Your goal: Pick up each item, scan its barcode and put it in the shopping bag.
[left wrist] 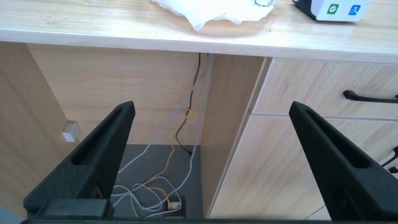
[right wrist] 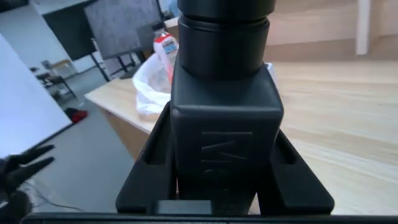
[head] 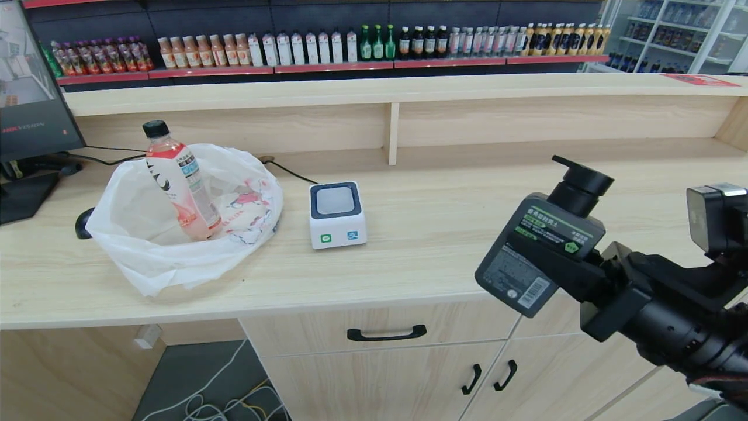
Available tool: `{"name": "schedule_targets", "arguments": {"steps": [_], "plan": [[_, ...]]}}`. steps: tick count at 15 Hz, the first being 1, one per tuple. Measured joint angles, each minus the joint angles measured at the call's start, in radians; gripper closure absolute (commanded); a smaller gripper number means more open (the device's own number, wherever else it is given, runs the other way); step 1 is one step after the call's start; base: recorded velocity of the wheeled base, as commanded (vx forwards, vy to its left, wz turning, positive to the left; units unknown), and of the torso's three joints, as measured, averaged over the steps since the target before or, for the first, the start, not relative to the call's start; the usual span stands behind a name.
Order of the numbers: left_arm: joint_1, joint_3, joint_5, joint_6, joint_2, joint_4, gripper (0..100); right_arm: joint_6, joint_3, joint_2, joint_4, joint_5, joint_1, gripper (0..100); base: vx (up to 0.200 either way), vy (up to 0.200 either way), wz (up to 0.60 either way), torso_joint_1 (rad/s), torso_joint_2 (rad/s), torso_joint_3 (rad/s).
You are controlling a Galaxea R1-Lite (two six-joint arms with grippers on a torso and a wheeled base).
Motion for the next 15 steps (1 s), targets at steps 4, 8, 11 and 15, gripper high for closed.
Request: {"name": "schedule_targets", "arguments": {"steps": [4, 8, 11, 15], "plan": [[0.0, 0.0, 0.0, 0.0, 0.0, 0.0, 0, 0.172, 0.005, -0.028, 0.001, 0.003, 0.09, 100, 0.0, 0.0, 0.0, 0.0, 0.0, 0.0], [0.0, 0.0, 0.0, 0.0, 0.0, 0.0, 0, 0.233, -0.039, -0.02, 0.0, 0.002, 0.163, 100, 0.0, 0.0, 0.0, 0.0, 0.0, 0.0], [0.0, 0.0, 0.0, 0.0, 0.0, 0.0, 0, 0.263, -0.055, -0.013, 0.0, 0.003, 0.241, 100, 0.0, 0.0, 0.0, 0.0, 0.0, 0.0], [0.0, 0.0, 0.0, 0.0, 0.0, 0.0, 0, 0.306, -0.049, -0.013, 0.001, 0.002, 0.254, 100, 0.0, 0.0, 0.0, 0.0, 0.0, 0.0]]}}
